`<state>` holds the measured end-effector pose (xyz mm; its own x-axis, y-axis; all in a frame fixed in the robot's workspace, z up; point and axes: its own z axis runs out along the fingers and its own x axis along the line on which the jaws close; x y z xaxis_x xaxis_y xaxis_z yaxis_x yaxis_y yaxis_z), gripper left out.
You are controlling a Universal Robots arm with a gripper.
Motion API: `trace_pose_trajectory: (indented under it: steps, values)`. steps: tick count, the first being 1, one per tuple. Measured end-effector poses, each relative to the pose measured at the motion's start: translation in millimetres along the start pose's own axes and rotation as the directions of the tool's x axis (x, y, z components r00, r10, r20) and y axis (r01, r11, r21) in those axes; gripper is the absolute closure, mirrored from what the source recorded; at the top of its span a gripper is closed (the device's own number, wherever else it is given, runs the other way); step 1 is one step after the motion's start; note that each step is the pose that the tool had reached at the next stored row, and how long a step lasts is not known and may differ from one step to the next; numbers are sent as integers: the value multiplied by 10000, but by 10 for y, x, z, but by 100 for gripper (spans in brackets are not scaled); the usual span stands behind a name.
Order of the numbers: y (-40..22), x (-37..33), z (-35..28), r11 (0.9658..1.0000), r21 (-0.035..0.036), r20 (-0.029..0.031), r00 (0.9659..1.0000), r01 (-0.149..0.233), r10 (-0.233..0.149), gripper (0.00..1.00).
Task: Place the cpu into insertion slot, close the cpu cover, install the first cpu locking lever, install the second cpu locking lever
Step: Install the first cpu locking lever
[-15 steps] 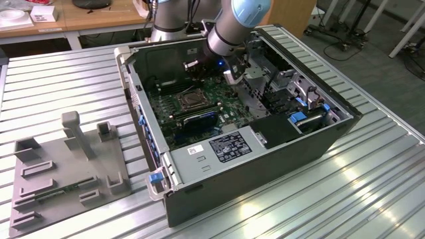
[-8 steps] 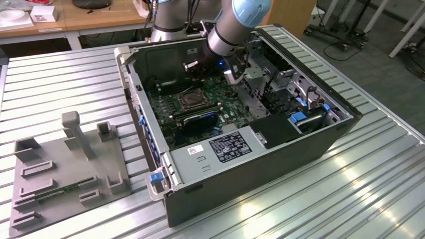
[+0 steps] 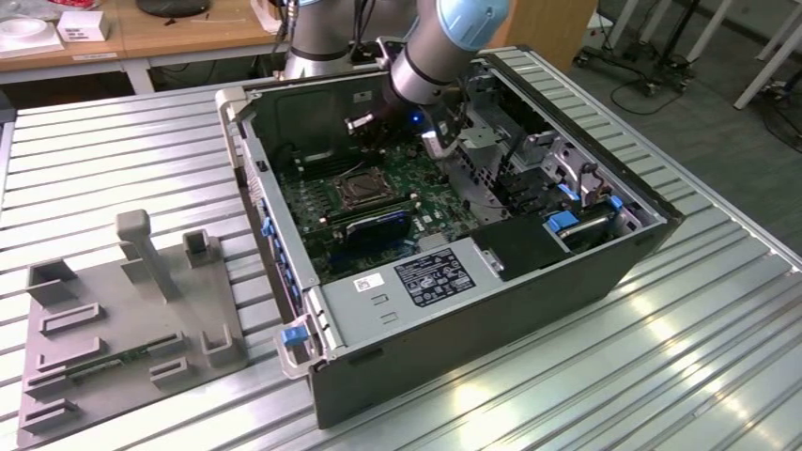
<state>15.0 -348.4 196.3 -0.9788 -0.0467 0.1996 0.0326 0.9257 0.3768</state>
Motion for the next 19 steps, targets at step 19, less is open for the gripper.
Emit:
trace_pose_trajectory:
  steps: [19]
  values:
    - [13, -37, -3, 10000, -3, 0, 10000, 1, -1, 89]
